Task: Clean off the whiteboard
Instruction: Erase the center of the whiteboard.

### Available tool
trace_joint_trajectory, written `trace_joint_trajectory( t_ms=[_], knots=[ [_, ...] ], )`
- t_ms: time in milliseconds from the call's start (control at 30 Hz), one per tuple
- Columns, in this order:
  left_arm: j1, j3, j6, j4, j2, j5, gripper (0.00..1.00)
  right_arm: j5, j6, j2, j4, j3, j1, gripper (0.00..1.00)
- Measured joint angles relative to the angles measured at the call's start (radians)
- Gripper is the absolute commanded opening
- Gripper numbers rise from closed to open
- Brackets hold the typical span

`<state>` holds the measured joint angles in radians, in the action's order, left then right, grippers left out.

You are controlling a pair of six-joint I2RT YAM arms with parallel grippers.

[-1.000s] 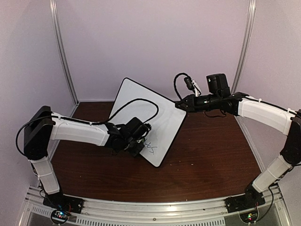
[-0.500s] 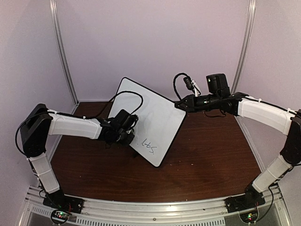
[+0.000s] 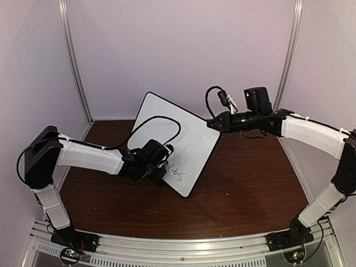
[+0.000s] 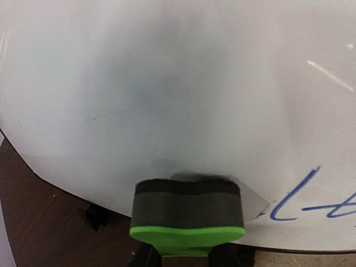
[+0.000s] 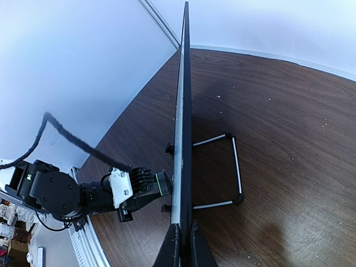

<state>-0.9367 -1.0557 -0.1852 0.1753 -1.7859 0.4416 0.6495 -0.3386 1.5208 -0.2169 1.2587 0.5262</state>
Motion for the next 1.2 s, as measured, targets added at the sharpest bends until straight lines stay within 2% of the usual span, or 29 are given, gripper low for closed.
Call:
trace_joint_trajectory(
  t_ms=[467,767,900,1100,1200],
  knots=[
    [-0.062,0.04,-0.001,-0.07,0.029,-0.111,0.0,0.009,0.024,0.0,0.008,0.0,0.0,0.0],
    [-0.061,0.04,-0.005,-0.066,0.034,-0.068,0.0,0.023,0.035,0.0,0.013,0.0,0.0,0.0],
    [-0.022,0.04,-0.011,-0.079,0.061,-0.033,0.0,0.03,0.04,0.0,0.014,0.0,0.001,0.0],
    [0.1,0.043,-0.011,-0.135,0.093,-0.011,0.0,0.032,0.041,0.0,0.014,0.0,0.003,0.0],
    [0.103,0.045,-0.01,-0.143,0.092,-0.026,0.0,0.032,0.04,0.0,0.014,0.0,0.003,0.0]
  ],
)
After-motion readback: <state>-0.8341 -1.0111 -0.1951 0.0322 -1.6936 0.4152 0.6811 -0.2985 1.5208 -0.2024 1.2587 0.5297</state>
